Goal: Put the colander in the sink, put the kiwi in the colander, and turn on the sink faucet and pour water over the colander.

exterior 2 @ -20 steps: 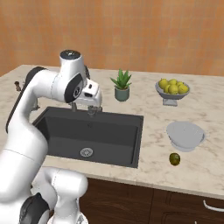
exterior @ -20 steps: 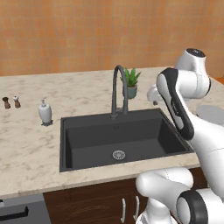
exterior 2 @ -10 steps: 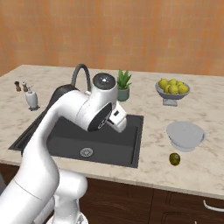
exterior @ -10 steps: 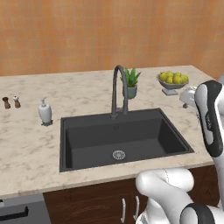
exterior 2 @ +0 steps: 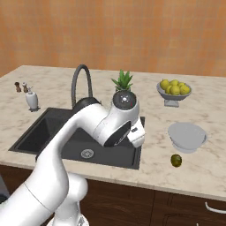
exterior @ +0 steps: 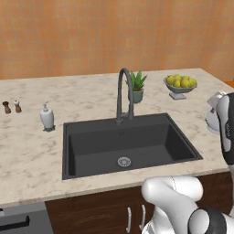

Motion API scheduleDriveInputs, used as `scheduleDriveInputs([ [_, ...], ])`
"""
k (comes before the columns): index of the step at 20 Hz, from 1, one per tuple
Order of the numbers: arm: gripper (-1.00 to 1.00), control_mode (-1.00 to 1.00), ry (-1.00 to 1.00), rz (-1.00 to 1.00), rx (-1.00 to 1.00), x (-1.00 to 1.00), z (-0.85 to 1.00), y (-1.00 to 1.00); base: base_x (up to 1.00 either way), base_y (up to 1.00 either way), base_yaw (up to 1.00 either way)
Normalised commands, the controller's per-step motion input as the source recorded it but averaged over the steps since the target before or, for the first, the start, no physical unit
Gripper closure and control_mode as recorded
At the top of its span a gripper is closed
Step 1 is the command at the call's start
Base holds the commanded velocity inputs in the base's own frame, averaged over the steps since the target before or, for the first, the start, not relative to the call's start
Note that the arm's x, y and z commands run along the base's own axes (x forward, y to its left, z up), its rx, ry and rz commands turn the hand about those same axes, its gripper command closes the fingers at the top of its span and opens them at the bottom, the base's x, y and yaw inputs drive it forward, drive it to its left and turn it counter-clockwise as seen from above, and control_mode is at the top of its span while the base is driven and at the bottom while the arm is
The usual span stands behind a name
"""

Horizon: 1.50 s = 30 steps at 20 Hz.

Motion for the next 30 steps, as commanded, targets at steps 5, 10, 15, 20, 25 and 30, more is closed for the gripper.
scheduleDriveInputs([
  [5, -1.00, -1.00, 0.02, -0.18, 0.22, 0.02, -0.24, -1.00, 0.00, 0.00, 0.00],
  [10, -1.00, -1.00, 0.07, -0.15, 0.07, 0.29, -0.30, -0.59, 0.00, 0.00, 0.00],
  [15, -1.00, -1.00, 0.09, -0.22, 0.00, 0.58, -0.25, -0.31, 0.00, 0.00, 0.00],
  [20, -1.00, -1.00, 0.00, -0.27, 0.10, 0.30, -0.32, -0.92, 0.00, 0.00, 0.00],
  [25, -1.00, -1.00, 0.00, -0.15, 0.09, 0.04, -0.36, -0.73, 0.00, 0.00, 0.00],
  [30, -1.00, -1.00, 0.00, -0.02, 0.05, 0.09, -0.24, -0.51, 0.00, 0.00, 0.00],
])
